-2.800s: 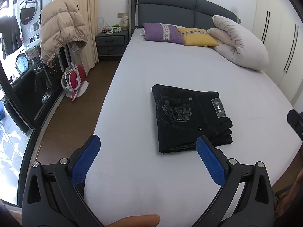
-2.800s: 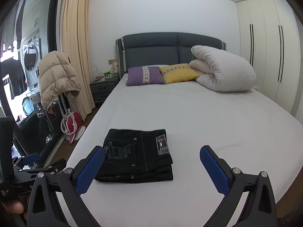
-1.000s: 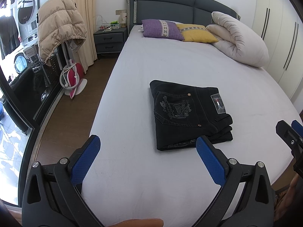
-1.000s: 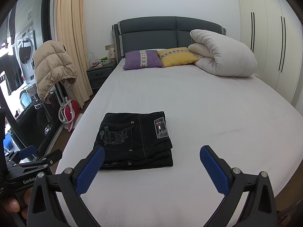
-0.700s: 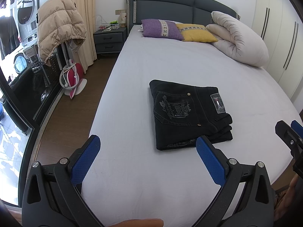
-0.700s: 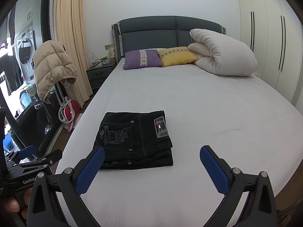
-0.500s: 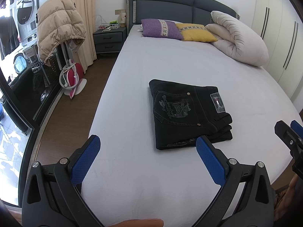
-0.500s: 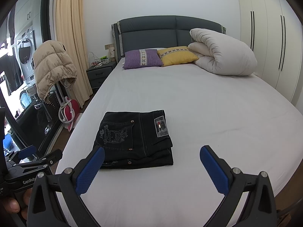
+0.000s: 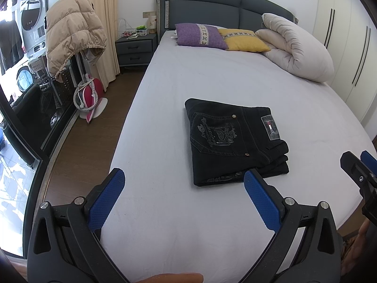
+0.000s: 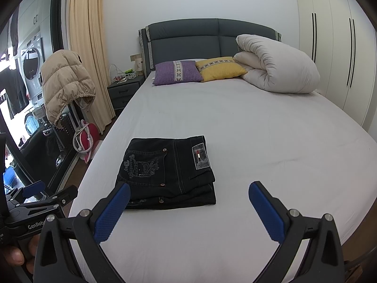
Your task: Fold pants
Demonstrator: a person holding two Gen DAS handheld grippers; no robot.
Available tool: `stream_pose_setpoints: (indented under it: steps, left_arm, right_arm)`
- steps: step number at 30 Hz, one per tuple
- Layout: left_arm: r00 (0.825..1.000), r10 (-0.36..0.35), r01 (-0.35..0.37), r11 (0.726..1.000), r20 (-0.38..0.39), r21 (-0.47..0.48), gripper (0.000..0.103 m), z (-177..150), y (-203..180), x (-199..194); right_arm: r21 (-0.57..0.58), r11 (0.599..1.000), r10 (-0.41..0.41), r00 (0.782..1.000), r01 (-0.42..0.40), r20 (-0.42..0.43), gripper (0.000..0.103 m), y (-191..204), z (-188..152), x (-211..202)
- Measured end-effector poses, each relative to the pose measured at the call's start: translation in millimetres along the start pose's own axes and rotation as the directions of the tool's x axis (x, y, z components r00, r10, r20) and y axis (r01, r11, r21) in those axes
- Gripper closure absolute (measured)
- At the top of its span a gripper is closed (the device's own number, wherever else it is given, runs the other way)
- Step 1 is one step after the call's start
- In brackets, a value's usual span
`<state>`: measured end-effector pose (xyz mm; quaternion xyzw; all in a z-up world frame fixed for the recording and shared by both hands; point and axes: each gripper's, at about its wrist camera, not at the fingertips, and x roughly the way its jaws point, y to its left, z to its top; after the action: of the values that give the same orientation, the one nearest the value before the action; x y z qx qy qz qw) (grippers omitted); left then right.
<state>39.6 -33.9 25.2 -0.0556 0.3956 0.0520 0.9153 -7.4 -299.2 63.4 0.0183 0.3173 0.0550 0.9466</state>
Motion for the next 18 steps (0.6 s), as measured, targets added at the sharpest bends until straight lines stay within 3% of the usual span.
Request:
stream_pose_setpoints:
  steps: [18]
  left_arm:
    - [1.000,-0.014,0.014,1.000,-0.009,0.014,0.000,-4.7,-0.6,5.8]
  right_arm:
    - [-0.001,1.000,0.001,1.000,-0.001,-0.005,0.000,-0.5,-0.5,1.1]
